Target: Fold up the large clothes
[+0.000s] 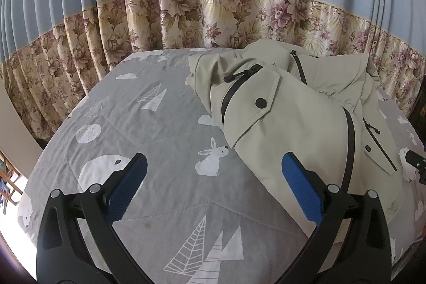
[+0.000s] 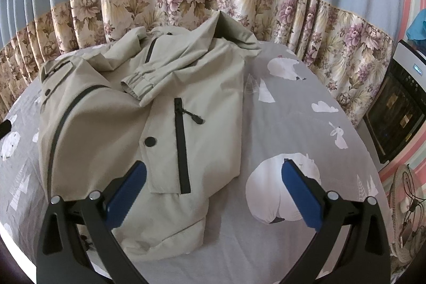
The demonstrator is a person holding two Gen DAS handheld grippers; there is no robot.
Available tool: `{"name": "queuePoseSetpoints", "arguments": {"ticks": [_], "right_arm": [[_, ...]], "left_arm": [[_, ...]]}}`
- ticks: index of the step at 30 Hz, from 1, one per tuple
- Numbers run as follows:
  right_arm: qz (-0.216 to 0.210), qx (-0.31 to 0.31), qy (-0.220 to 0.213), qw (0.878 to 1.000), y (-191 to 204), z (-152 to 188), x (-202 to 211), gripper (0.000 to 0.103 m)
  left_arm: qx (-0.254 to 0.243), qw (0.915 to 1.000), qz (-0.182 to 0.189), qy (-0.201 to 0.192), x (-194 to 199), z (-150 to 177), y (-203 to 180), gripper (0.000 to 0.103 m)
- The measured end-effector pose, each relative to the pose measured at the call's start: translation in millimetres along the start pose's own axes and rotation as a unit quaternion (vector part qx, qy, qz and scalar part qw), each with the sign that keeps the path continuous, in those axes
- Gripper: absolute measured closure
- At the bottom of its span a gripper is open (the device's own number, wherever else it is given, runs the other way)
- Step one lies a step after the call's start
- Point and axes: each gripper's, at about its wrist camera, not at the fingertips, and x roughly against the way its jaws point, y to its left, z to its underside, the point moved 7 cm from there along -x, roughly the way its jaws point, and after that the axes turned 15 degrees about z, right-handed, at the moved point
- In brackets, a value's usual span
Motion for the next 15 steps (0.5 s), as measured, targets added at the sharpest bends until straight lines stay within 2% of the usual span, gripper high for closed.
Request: {"name": "queuePoseSetpoints", "arguments": {"ticks": [7, 10, 12, 15], "right_arm": [[-0.002, 0.002, 0.040, 0.999, 2, 21, -26, 0.002], [-0.011, 0.004, 0.049, 0.999, 8, 26, -30, 0.007], [-0.022, 0.007, 0.055, 0.998, 12, 29, -33, 0.021], [-0.036, 0.009, 0.067, 0.997, 19, 33, -36, 0.033]], "left_arm": [[-0.002, 1.0000, -0.001, 0.003, -2, 1, 1, 0.003], [-0.002, 1.0000, -0.001, 0.006, -5, 2, 2, 0.003], [-0.003, 1.0000, -0.001, 0.007, -6, 4, 1, 0.003], [-0.003, 0.9999, -0.001, 0.012, -9, 6, 0, 0.003]]}}
